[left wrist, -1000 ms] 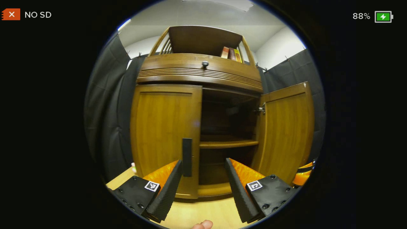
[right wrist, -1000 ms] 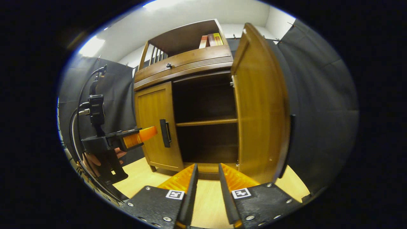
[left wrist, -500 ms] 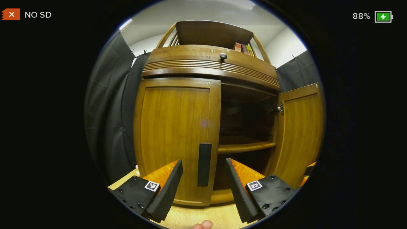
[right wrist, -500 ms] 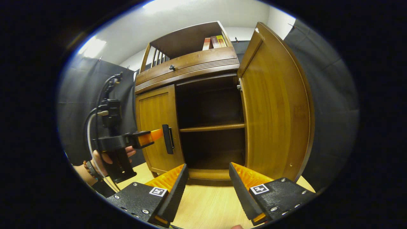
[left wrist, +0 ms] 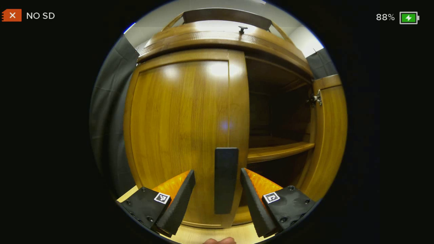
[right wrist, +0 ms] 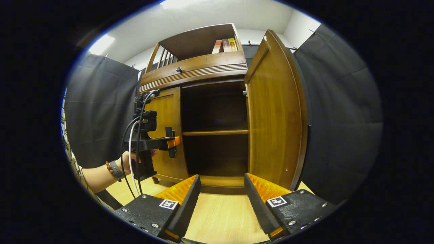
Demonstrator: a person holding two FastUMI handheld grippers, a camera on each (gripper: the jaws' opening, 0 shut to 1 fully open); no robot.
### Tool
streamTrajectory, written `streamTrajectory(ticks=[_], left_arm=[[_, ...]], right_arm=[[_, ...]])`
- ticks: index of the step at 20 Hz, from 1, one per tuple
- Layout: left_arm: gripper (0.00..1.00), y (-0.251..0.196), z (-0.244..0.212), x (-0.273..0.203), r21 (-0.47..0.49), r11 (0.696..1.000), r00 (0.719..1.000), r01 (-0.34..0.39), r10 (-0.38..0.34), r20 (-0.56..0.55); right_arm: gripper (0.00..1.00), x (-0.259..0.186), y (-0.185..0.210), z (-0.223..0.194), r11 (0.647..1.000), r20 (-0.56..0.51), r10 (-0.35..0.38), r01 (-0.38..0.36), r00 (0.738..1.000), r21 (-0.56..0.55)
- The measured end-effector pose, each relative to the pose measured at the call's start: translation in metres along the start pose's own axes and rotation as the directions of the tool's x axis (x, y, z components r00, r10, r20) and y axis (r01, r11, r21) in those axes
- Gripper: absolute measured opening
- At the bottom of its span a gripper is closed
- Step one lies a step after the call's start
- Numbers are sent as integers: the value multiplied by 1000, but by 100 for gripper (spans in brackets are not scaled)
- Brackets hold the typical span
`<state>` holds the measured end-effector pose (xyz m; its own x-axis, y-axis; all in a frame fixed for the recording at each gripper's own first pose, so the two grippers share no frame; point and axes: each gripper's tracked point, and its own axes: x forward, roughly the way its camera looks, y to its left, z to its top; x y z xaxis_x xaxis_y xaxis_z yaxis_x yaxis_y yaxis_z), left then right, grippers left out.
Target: Open the right door of the double-door shoe cabinet with the right hand, and open the left door with the left hand.
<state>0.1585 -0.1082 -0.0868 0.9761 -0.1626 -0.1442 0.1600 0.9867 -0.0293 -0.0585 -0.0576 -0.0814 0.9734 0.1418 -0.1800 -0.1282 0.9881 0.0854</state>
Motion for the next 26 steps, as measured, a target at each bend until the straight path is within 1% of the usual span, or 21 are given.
streamTrajectory(ticks=[3, 4, 5, 6, 8, 10, 12, 13, 14, 15, 17, 21, 23, 26], left_arm=[[77, 1, 1, 2, -10, 1000, 1000, 8, -8, 25], [77, 1, -1, 1, -25, 1000, 1000, 11, -10, 25], [80, 1, -1, 0, -51, 999, 1000, 14, -13, 26], [79, -2, -7, 2, -72, 997, 1000, 22, -21, 14], [58, -7, -13, 0, -110, 993, 999, 32, -32, -3], [36, -6, -18, -1, -61, 998, 1000, 17, -18, -13], [33, -3, -17, -3, 39, 999, 1000, -9, 9, 12], [30, -2, -15, 1, 65, 998, 1000, -27, 26, 18], [30, -1, -16, 1, 78, 996, 999, -36, 34, 17], [30, 0, -17, 1, 66, 997, 999, -44, 43, 13], [30, -1, -19, -1, 16, 998, 998, -66, 66, -9], [31, 3, -17, -8, 78, 993, 994, -85, 89, -56], [31, 5, -12, -11, 77, 994, 994, -79, 85, -71], [31, 1, -9, -12, 51, 996, 995, -73, 76, -69]], right_arm=[[80, 2, -6, 7, 1000, 20, -14, 14, 1000, -1], [80, 4, -6, 7, 1000, 23, -14, 14, 1000, 2], [80, 5, -7, 5, 1000, 21, -13, 13, 1000, -2], [80, 6, -11, 3, 1000, 16, -17, 17, 1000, -14], [80, 7, -17, -2, 999, -2, -25, 25, 1000, -28], [80, 8, -17, -2, 1000, -6, -21, 21, 1000, -22], [80, 7, -15, -5, 1000, -8, -18, 18, 1000, -11], [80, 9, -13, -7, 1000, -4, -14, 14, 1000, -5], [80, 9, -13, -11, 1000, -10, -11, 11, 1000, 1], [80, 10, -11, -17, 1000, -25, -7, 7, 1000, 11], [80, 11, -8, -25, 1000, -47, 5, -3, 999, 28], [80, 9, -7, -34, 1000, -77, 8, -8, 997, 10], [80, 6, -3, -35, 1000, -81, 16, -17, 997, -2], [80, 4, 4, -39, 999, -98, 31, -32, 995, -9]])
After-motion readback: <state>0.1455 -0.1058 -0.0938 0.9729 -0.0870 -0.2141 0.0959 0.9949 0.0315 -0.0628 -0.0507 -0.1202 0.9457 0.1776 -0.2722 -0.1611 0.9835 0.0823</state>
